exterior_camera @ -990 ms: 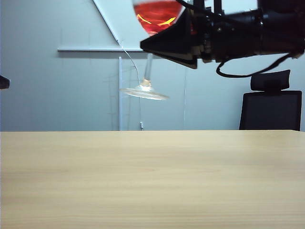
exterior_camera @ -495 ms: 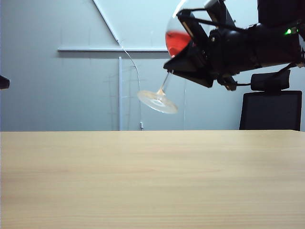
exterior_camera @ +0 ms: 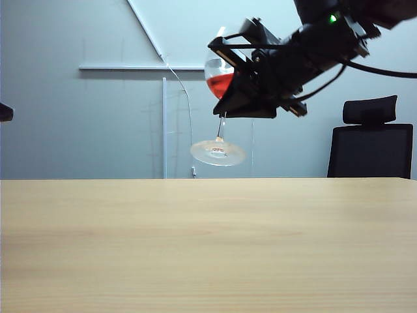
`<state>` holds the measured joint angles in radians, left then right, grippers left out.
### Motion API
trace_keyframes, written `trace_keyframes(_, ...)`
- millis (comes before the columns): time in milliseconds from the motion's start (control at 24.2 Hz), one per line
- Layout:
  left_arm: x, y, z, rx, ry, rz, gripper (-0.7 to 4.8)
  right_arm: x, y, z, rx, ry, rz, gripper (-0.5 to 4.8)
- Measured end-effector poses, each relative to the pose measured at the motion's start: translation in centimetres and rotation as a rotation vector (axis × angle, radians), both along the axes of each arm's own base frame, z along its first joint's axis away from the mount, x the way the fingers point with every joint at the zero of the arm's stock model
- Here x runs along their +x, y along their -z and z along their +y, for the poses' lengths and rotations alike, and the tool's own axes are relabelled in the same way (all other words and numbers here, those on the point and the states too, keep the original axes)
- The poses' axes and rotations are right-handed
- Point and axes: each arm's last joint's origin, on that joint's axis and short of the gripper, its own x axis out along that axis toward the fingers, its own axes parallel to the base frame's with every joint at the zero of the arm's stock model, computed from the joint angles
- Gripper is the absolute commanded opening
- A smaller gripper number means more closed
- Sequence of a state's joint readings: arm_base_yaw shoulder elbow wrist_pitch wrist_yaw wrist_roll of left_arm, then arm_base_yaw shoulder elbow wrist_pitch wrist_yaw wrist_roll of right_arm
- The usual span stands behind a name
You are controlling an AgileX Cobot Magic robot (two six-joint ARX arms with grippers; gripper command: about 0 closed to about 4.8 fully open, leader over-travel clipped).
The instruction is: Gently pick up the goblet, rotate it counterclockwise for two full turns (viewing from above), and then place it back on the table.
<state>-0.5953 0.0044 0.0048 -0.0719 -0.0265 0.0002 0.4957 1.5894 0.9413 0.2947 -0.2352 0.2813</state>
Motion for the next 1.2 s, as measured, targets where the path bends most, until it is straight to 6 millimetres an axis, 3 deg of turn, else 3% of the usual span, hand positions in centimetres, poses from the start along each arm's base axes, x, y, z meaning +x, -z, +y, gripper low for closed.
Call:
trace_keyframes(289,0.0,0.0,0.0,0.0,0.001,0.0,-0.05,-0.5,-0.9,1.3,-0.324,-0.188,-0.051,-0.04)
trace_keyframes(536,0.0,0.0,0.0,0.0,0.001,0.0,-0.05,-1.8,-0.4,2.6,-0.413,-0.424,-0.142,-0.04)
trace_keyframes(743,0.0,0.0,0.0,0.0,0.001,0.0,-0.05,-2.2,-0.5,3.0,-0.35,-0.552,-0.17,-0.04)
trace_keyframes(990,0.0,0.0,0.0,0.0,0.001,0.0,-0.05,-2.5,-1.8,3.7,-0.133,-0.794,-0.297,-0.04)
trace_keyframes(1196,0.0,0.0,0.0,0.0,0.001,0.0,-0.05,-2.7,-2.2,3.8,-0.025,-0.899,-0.287,-0.04)
